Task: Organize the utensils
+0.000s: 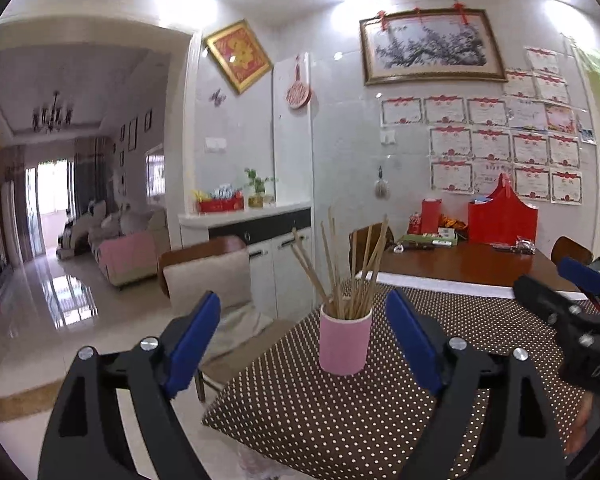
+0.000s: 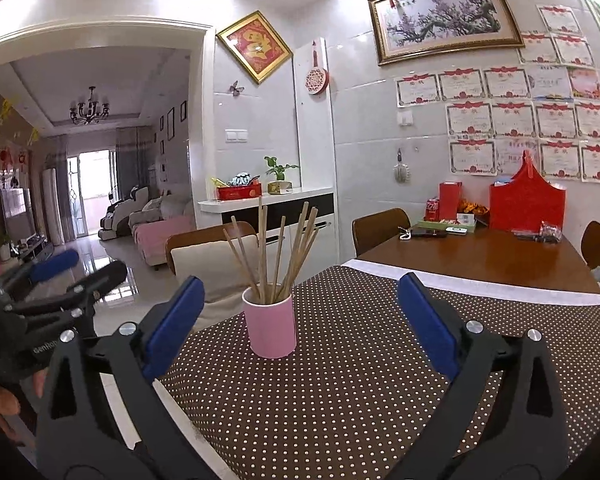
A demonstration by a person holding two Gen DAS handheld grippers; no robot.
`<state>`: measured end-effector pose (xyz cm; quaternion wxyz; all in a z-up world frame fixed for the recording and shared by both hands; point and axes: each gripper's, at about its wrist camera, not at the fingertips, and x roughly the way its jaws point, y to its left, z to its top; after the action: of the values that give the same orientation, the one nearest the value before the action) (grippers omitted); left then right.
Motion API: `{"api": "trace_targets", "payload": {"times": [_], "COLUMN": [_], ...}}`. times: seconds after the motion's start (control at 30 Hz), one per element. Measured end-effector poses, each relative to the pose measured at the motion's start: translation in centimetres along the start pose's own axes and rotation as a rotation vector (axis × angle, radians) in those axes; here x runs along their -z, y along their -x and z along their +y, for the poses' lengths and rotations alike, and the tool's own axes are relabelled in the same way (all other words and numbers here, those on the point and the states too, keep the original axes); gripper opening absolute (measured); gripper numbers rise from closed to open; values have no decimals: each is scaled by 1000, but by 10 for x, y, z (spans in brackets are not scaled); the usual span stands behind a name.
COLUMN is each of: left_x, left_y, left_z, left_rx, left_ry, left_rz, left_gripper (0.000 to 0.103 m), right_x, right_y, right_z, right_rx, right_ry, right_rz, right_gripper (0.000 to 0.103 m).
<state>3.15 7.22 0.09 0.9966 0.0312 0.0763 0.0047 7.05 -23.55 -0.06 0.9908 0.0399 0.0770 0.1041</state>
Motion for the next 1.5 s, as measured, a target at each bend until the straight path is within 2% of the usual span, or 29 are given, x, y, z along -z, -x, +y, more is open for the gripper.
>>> {"api": "trace_targets", "payload": {"times": [0.13, 0.27, 0.3, 0.33, 0.37, 0.4, 0.43, 0.47, 0.5, 0.53, 0.57, 0.7, 0.77, 0.8, 0.83, 0.87, 0.9, 0.93, 1.1, 1.17, 1.23, 1.5], "left_x": [-6, -10, -10, -10, -10, -10, -10, -9, -8, -7, -6, -7, -7, -7, -7, -8, -8, -9, -9, -9, -9, -11], "left_y": [18, 29, 30, 28, 26, 23, 20, 17, 15, 13, 13, 17, 20, 21, 23, 25, 27, 27, 32, 33, 35, 41], "left_z": [-2, 1, 1, 3, 5, 7, 9, 10, 10, 10, 9, 9, 9, 8, 7, 6, 5, 5, 0, 0, 1, -1], "left_rx": [-22, -37, -40, -37, -22, -7, 11, 21, 20, 16, 15, -2, -14, -22, -28, -34, -34, -31, -26, -28, -39, -49], "left_ry": [6, 17, 19, 24, 46, 63, 78, 84, 84, 81, 79, 79, 73, 69, 67, 63, 58, 56, 45, 43, 43, 30], "left_rz": [-65, -82, -78, -68, -45, -30, -13, 1, 13, 13, 9, -26, -41, -53, -62, -72, -76, -78, -83, -86, -100, -121], "left_gripper": [84, 82, 65, 41, 33, 24, 12, 8, 8, 8, 8, 9, 17, 31, 34, 34, 35, 37, 39, 46, 58, 71], "right_x": [1, -1, -1, -1, -1, -1, -1, 1, 1, 1, 3, 7, 7, 7, 7, 6, 6, 6, 5, 5, 5, 5], "right_y": [6, 11, 12, 13, 14, 14, 13, 12, 9, 7, 6, 3, 4, 5, 5, 6, 7, 8, 11, 12, 13, 11], "right_z": [1, 0, -1, -1, -1, -1, 0, 1, 2, 3, 4, 8, 8, 8, 8, 9, 9, 9, 11, 12, 12, 13], "right_rx": [6, -5, -14, -16, -17, -17, -20, -25, -34, -40, -41, -44, -39, -31, -21, -18, -17, -14, -14, -14, -9, -1], "right_ry": [-3, -12, -18, -21, -22, -20, -15, -11, -5, 1, 6, 7, 1, 0, 3, 5, 4, 0, 7, 7, 8, 15], "right_rz": [-11, -23, -23, -22, -20, -16, -10, 0, 19, 35, 45, 59, 50, 41, 34, 31, 29, 18, 5, 1, -5, -1], "right_gripper": [95, 95, 95, 95, 95, 87, 70, 60, 43, 34, 30, 30, 30, 30, 31, 34, 52, 58, 60, 61, 73, 81]}}
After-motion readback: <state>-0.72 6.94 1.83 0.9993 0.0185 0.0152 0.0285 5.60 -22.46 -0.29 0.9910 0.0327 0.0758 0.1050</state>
